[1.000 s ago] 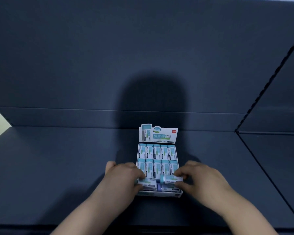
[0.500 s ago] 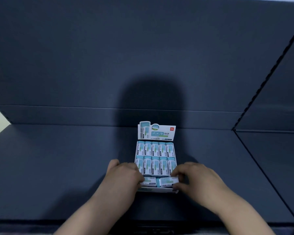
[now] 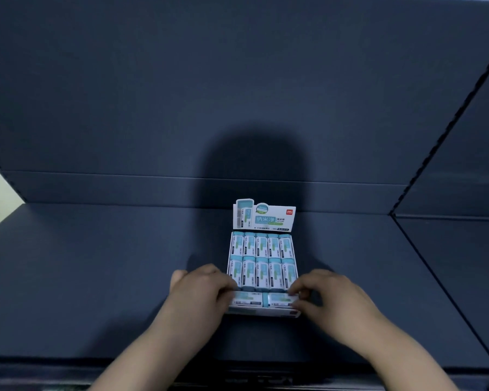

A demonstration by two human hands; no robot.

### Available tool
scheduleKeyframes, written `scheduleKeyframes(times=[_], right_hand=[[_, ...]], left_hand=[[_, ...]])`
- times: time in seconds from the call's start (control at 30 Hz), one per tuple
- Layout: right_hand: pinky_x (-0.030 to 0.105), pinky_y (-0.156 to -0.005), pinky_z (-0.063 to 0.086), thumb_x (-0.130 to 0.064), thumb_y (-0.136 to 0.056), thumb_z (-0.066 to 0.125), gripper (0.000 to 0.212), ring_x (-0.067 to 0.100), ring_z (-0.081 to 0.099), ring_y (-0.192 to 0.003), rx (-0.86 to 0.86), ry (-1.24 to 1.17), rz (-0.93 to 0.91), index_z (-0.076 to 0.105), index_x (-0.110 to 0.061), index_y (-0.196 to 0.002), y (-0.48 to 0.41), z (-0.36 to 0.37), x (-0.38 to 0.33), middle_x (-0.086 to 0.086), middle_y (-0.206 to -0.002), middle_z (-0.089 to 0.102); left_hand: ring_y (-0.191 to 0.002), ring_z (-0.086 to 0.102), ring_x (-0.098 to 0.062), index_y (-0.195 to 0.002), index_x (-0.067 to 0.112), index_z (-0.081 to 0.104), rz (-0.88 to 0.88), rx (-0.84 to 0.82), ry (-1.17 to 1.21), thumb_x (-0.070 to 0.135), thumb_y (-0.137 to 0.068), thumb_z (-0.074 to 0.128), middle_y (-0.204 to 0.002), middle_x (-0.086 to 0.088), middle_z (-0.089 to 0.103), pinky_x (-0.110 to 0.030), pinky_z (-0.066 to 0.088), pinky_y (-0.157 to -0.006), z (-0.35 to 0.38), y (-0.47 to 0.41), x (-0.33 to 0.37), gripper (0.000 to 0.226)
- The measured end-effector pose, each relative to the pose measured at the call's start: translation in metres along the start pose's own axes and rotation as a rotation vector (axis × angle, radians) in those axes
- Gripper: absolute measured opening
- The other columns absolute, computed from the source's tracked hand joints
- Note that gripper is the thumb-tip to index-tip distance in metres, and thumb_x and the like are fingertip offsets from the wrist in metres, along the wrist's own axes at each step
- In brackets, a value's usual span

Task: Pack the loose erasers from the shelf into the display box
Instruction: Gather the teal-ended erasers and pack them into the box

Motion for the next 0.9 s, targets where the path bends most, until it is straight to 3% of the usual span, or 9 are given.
scheduleKeyframes(times=[0.07,0.13,0.2,0.3,0.43,0.63,0.7,0.77,0.9], right_hand=[[0.024,-0.078,0.047,-0.041,-0.074,0.07,0.023,0.001,0.055,-0.085,0.017,-0.098,0.047,0.057,-0.046,-0.092,-0.001,0.001,0.009,-0.017,-0.084,0.059],[0.024,-0.077,0.046,-0.048,-0.07,0.072,0.045,0.002,0.055,-0.084,-0.044,-0.15,0.099,0.051,-0.047,-0.109,-0.001,0.004,0.017,-0.015,-0.085,0.058],[0.022,-0.075,0.045,-0.054,-0.065,0.073,0.061,0.003,0.054,-0.084,-0.132,-0.113,0.101,0.046,-0.046,-0.119,-0.002,0.008,0.02,-0.013,-0.088,0.056],[0.019,-0.07,0.045,-0.056,-0.063,0.072,0.06,0.002,0.053,-0.084,-0.158,-0.041,0.045,0.044,-0.051,-0.116,-0.006,0.014,0.015,-0.013,-0.09,0.058],[0.013,-0.062,0.036,-0.055,-0.068,0.069,0.054,0.002,0.051,-0.085,-0.133,-0.028,0.015,0.043,-0.055,-0.115,-0.012,0.017,0.015,-0.015,-0.091,0.057],[0.023,-0.073,0.045,-0.059,-0.073,0.062,0.052,0.004,0.052,-0.087,-0.154,-0.039,0.028,0.04,-0.054,-0.12,-0.017,0.012,0.016,-0.015,-0.091,0.057],[0.026,-0.075,0.046,-0.058,-0.076,0.06,0.049,0.005,0.054,-0.083,-0.116,-0.092,0.057,0.044,-0.048,-0.121,-0.019,0.004,0.016,-0.013,-0.085,0.057],[0.027,-0.072,0.046,-0.056,-0.077,0.061,0.046,0.005,0.054,-0.081,-0.076,-0.065,0.072,0.047,-0.042,-0.118,-0.022,-0.002,0.012,-0.013,-0.083,0.057],[0.021,-0.058,0.037,-0.053,-0.071,0.065,0.046,-0.001,0.048,-0.072,-0.092,0.0,0.054,0.046,-0.048,-0.113,-0.03,-0.002,0.001,-0.02,-0.074,0.05]], left_hand=[[-0.089,0.053,0.001,-0.115,0.038,0.06,-0.088,-0.038,0.046,0.04,-0.086,0.061,-0.086,0.02,0.054,-0.022,0.034,-0.085,-0.003,-0.002,-0.007,0.029],[-0.088,0.053,-0.002,-0.132,0.032,0.047,-0.194,-0.169,0.134,0.047,-0.081,0.064,-0.089,0.018,0.057,-0.024,0.039,-0.091,0.001,-0.003,-0.018,0.056],[-0.088,0.055,-0.005,-0.136,0.027,0.042,-0.259,-0.343,0.186,0.052,-0.073,0.069,-0.093,0.015,0.059,-0.024,0.043,-0.088,0.009,-0.004,-0.025,0.072],[-0.106,0.054,-0.006,-0.131,0.04,0.041,-0.212,-0.433,0.166,0.065,-0.059,0.064,-0.114,0.017,0.06,-0.03,0.041,-0.095,0.023,-0.002,-0.027,0.08],[-0.118,0.047,-0.001,-0.131,0.05,0.037,-0.145,-0.328,0.203,0.054,-0.071,0.064,-0.126,0.024,0.054,-0.038,0.035,-0.103,0.029,-0.004,-0.019,0.065],[-0.117,0.046,-0.004,-0.133,0.049,0.034,-0.115,-0.342,0.122,0.054,-0.084,0.055,-0.126,0.021,0.053,-0.034,0.033,-0.1,0.021,-0.011,-0.019,0.055],[-0.109,0.05,-0.004,-0.131,0.044,0.039,-0.114,-0.318,0.111,0.056,-0.087,0.048,-0.116,0.02,0.057,-0.031,0.035,-0.096,0.016,-0.015,-0.02,0.046],[-0.091,0.051,-0.005,-0.122,0.037,0.046,-0.119,-0.277,0.087,0.054,-0.087,0.049,-0.093,0.017,0.057,-0.029,0.038,-0.088,0.011,-0.021,-0.018,0.039],[-0.08,0.046,-0.005,-0.115,0.038,0.05,-0.136,-0.285,0.041,0.05,-0.083,0.058,-0.077,0.019,0.049,-0.028,0.037,-0.078,0.01,-0.029,-0.011,0.035]])
Point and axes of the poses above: each hand's wrist, its own y-axis away from the middle knuckle, its own z-axis out of the palm, x = y × z, the point moved 2 cm from there along -y, towards the middle knuckle
